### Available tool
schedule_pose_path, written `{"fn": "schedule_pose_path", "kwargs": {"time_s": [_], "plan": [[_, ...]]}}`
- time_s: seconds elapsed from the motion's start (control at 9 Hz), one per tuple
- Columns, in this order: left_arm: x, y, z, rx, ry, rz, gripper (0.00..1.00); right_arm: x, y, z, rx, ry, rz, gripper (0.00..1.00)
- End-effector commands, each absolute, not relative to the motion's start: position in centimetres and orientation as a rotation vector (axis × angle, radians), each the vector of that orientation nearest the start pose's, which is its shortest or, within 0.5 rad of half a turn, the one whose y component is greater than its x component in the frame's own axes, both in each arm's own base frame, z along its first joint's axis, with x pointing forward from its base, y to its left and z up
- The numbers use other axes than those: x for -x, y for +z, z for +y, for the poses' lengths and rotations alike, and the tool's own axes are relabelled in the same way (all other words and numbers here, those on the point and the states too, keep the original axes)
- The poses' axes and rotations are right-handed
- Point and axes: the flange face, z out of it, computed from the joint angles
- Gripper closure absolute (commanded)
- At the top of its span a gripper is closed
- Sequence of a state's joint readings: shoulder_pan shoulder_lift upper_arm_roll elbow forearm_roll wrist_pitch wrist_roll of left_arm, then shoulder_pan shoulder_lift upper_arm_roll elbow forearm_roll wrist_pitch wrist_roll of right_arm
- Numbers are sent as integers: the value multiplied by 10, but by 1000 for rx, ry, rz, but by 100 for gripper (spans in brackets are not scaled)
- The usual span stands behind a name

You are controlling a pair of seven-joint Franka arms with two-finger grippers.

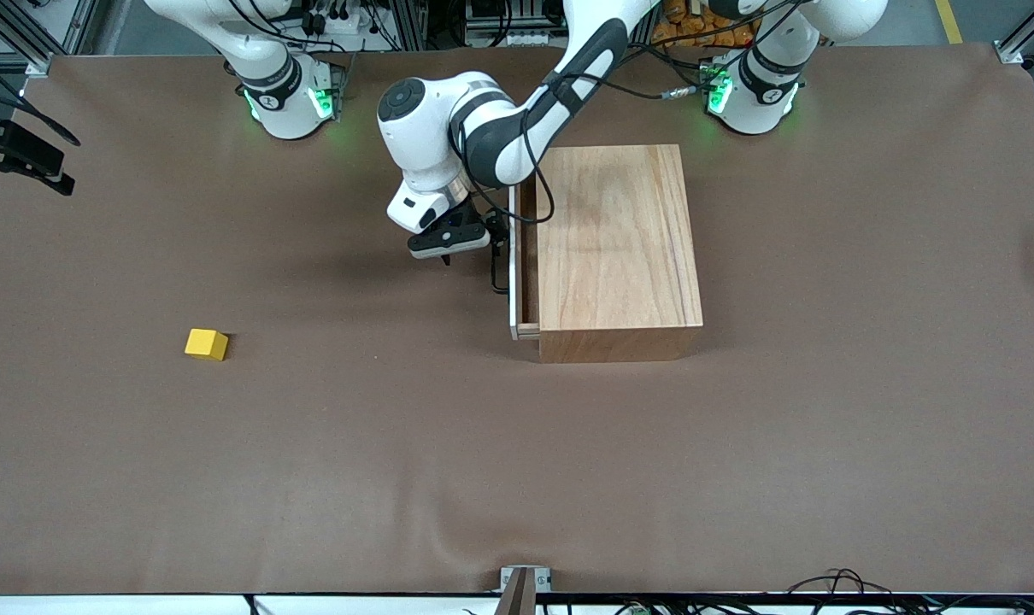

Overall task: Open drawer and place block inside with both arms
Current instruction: 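Pull the drawer handle outward with the left gripper to open the drawer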

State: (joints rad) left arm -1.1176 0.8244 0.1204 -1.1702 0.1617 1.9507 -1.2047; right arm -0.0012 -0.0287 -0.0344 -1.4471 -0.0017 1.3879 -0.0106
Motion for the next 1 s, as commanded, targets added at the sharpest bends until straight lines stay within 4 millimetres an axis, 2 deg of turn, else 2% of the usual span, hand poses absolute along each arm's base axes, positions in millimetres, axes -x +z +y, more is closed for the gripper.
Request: {"fn": "schedule_pose_path", "kwargs": {"time_s": [0.0,0.89], "plan": [[-390,289,-659,3042,-292,-189,0,-525,685,-22,3139,53,65,0],[-388,308,-676,3137,-289,-230,0,-525,685,-22,3139,53,65,0]]}}
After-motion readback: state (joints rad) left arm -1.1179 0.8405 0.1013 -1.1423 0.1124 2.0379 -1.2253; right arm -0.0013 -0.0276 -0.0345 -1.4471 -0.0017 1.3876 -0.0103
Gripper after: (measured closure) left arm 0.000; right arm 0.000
